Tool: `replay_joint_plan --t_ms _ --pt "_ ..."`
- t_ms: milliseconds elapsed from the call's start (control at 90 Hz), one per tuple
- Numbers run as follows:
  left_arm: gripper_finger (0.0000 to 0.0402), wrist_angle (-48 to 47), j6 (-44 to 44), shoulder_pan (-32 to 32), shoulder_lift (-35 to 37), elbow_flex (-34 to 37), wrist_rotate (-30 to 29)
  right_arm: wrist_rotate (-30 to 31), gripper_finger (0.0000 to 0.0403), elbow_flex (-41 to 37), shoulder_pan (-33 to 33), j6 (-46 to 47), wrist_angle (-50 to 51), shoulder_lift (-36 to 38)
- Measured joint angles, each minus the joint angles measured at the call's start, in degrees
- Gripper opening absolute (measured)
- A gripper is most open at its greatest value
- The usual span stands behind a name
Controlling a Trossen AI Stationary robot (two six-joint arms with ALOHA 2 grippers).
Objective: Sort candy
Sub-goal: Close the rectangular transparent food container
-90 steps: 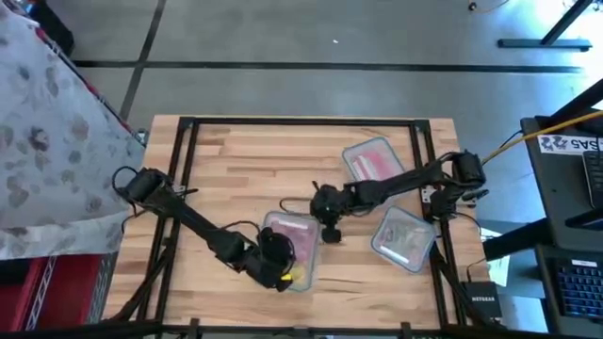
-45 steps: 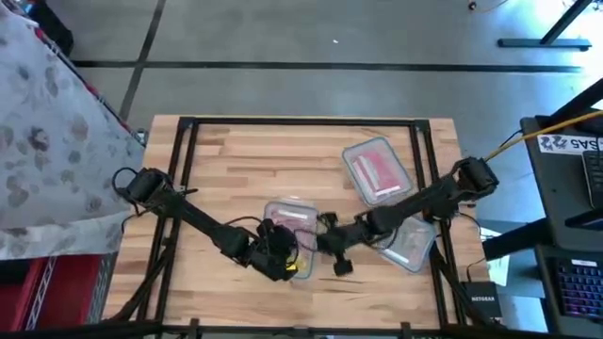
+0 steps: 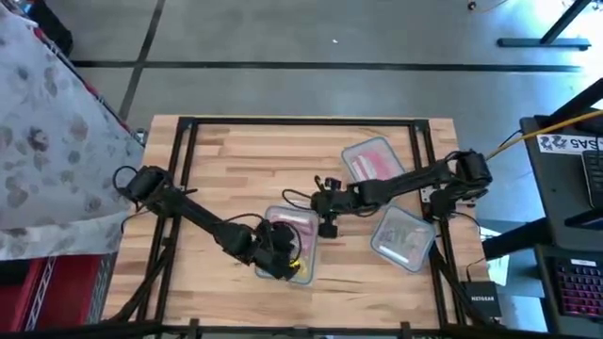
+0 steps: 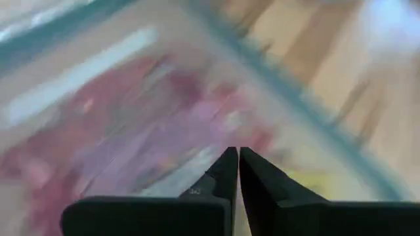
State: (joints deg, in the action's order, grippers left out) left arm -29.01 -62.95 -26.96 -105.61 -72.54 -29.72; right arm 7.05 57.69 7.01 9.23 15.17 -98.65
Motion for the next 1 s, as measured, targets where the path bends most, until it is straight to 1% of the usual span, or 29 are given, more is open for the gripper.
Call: replay_joint_plan --t_ms 78,133,222,344,456,544,600,711,756,844,900,1000 --pt "0.0000 -3.9 -5.4 0.5 -0.1 0.7 0.1 -4.5 0.0000 0.0 0.6 -0.5 -2.0 -1.2" --pt "0.0000 -7.5 -7.3 0.6 0.0 0.7 0.0 -7.3 0.0000 0.0 1.7 -0.5 -2.9 -1.8" --pt "0.0000 -10.4 -7.1 1.0 0.1 0.8 -0.5 -11.5 0.0000 -0.1 4.8 -0.4 -3.6 -2.4" --pt "0.0000 -12.6 -6.2 1.3 1.5 0.7 -2.5 -14.0 0.0000 -0.4 9.3 -0.4 -8.4 -2.6" --pt "0.0000 -13.7 -7.2 1.2 2.8 0.6 -1.6 -13.6 0.0000 0.2 12.6 -1.5 -12.4 -1.7" --pt "0.0000 -14.5 -7.5 1.2 3.3 0.7 -1.4 -12.0 0.0000 0.1 13.7 -2.3 -9.1 0.3" --pt "0.0000 -14.2 -7.6 1.1 3.4 0.6 -1.2 -8.5 0.0000 0.1 13.7 -2.3 -6.2 1.5" --pt "0.0000 -13.9 -7.6 1.0 3.3 0.8 -0.5 1.1 0.0000 0.1 12.4 -2.1 -1.3 4.7" --pt "0.0000 -13.7 -7.6 1.1 3.3 1.1 -0.4 2.8 0.0000 0.1 11.2 -1.6 0.6 5.0" --pt "0.0000 -12.9 -7.8 1.2 3.4 2.0 -0.5 2.2 0.0000 -0.1 8.3 -0.5 2.9 4.5" --pt "0.0000 -11.7 -7.7 1.2 3.5 2.9 -0.9 0.9 0.0000 0.0 6.6 -0.1 1.7 3.6" --pt "0.0000 -7.4 -7.6 1.2 3.7 5.6 -1.6 0.4 0.0000 0.0 4.6 0.5 -0.3 1.1"
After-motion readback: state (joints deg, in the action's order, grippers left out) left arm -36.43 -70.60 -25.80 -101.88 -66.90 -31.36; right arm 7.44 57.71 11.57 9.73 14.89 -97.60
